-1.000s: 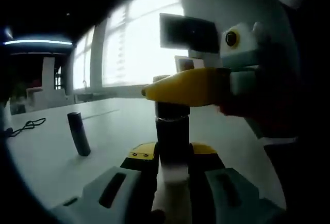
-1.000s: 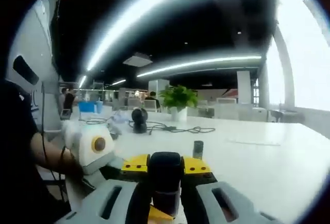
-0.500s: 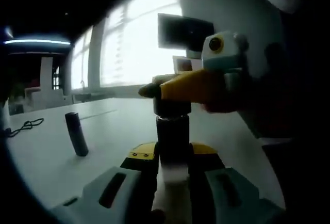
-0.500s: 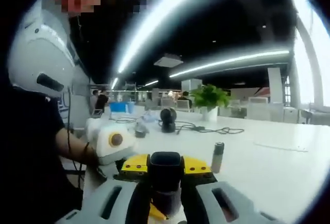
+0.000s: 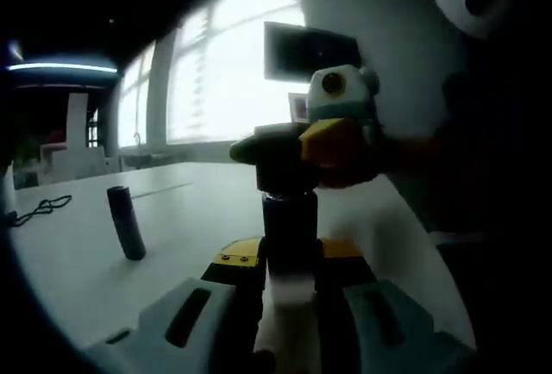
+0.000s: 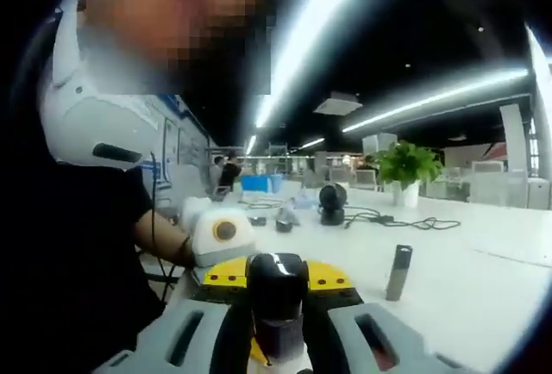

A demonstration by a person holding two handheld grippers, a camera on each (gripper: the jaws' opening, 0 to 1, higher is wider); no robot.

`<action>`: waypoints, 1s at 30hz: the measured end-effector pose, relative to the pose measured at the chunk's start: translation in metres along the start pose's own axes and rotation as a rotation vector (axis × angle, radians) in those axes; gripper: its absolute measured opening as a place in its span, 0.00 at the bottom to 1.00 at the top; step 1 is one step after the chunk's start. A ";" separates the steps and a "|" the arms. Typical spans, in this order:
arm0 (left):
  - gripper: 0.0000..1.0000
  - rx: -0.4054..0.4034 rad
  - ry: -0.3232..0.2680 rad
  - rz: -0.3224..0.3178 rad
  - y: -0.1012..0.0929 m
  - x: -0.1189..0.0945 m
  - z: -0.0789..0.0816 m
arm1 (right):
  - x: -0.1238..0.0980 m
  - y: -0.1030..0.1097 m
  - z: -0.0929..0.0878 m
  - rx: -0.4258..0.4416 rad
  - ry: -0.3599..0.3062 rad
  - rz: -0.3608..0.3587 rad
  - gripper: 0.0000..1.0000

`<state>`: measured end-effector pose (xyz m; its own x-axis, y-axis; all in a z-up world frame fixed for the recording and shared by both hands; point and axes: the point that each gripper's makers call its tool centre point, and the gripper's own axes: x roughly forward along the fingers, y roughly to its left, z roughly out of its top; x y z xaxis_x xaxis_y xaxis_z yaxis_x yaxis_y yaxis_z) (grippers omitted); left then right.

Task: Pick up cosmetic bottle twist off cap place on table pick up cap screw tight cap place on table

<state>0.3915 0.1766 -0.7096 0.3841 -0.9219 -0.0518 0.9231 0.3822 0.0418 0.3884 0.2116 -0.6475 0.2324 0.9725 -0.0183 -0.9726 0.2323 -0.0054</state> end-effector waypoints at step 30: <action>0.12 -0.042 0.009 -0.021 -0.003 0.001 0.001 | -0.004 0.003 -0.002 0.051 0.028 0.525 0.15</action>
<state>0.3891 0.1742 -0.7091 0.3650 -0.9290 -0.0608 0.9307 0.3657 -0.0013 0.3848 0.2080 -0.6497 -0.2870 0.9574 -0.0319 -0.9567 -0.2848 0.0602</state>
